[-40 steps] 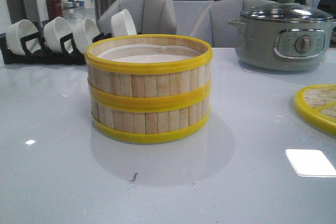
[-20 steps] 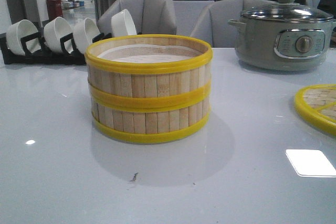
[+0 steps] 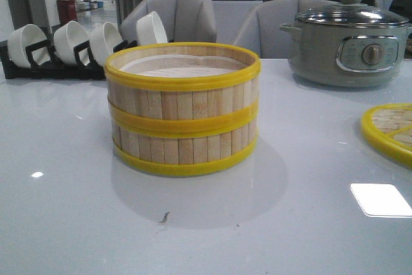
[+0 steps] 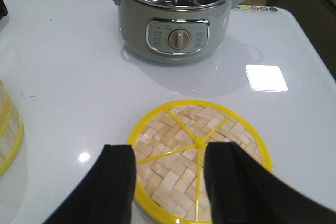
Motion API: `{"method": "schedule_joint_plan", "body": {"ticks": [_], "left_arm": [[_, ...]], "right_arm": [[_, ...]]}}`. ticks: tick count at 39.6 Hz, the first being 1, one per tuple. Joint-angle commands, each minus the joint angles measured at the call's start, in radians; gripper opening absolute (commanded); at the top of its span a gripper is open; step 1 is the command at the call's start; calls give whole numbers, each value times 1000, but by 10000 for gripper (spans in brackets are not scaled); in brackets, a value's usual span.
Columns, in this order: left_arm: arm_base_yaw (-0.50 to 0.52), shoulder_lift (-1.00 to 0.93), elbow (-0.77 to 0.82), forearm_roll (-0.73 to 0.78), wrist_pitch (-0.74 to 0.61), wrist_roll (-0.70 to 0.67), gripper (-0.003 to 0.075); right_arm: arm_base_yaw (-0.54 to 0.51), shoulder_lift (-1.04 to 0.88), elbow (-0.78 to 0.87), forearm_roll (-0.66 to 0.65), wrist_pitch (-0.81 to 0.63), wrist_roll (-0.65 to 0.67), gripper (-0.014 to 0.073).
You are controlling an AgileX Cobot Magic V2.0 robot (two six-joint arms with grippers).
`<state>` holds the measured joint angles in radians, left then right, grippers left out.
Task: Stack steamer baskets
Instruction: 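Withdraw the left gripper away from the stacked baskets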
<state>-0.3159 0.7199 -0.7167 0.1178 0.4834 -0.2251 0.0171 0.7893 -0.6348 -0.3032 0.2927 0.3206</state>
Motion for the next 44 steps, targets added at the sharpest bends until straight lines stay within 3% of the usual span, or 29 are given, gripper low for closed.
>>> {"method": "schedule_joint_plan", "body": {"ticks": [1,8,23,27,31,34,44], "left_arm": [[2,-19,43,7,-121,-17,94],[2,-20,146,-14,-216,-36,94],[2,-14,155,44,-223,-36,94],[2,-14,155,44,-223,-36,94],[2,-14,155,44,-223,-36,94],[2,-14,155,44,-223,-36,94],[2,-14,155,44,-223,-36,94]], "right_arm": [[0,-4,-38,-5,-68,-5,405],[0,-4,-38,-5,-57,-5,405],[0,-4,-38,-5,-57,-5,401],[0,-4,-38,-5,-53,-5,286],[0,-4,-38,-5,-35,-5,17],[0,-4,-38,-6,-19,-5,55],[0,7,-38,-5,67,-6,28]]}}
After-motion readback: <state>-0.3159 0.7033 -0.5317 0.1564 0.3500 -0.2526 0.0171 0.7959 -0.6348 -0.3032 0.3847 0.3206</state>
